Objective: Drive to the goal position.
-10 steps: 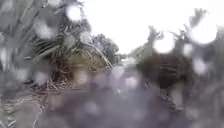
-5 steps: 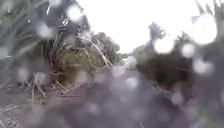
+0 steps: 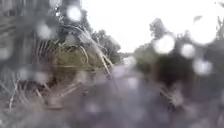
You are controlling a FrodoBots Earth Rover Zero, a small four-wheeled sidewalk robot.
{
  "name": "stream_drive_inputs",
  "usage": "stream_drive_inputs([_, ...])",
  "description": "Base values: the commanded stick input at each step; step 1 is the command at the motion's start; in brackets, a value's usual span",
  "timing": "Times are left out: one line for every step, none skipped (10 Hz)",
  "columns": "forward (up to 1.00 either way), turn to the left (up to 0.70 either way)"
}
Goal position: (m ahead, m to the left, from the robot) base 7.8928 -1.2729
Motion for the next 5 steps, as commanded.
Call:
stream_drive_inputs([1.0, 0.0])
stream_drive_inputs([1.0, 0.0])
stream_drive_inputs([1.0, 0.0])
stream_drive_inputs([1.0, 0.0])
stream_drive_inputs([1.0, 0.0])
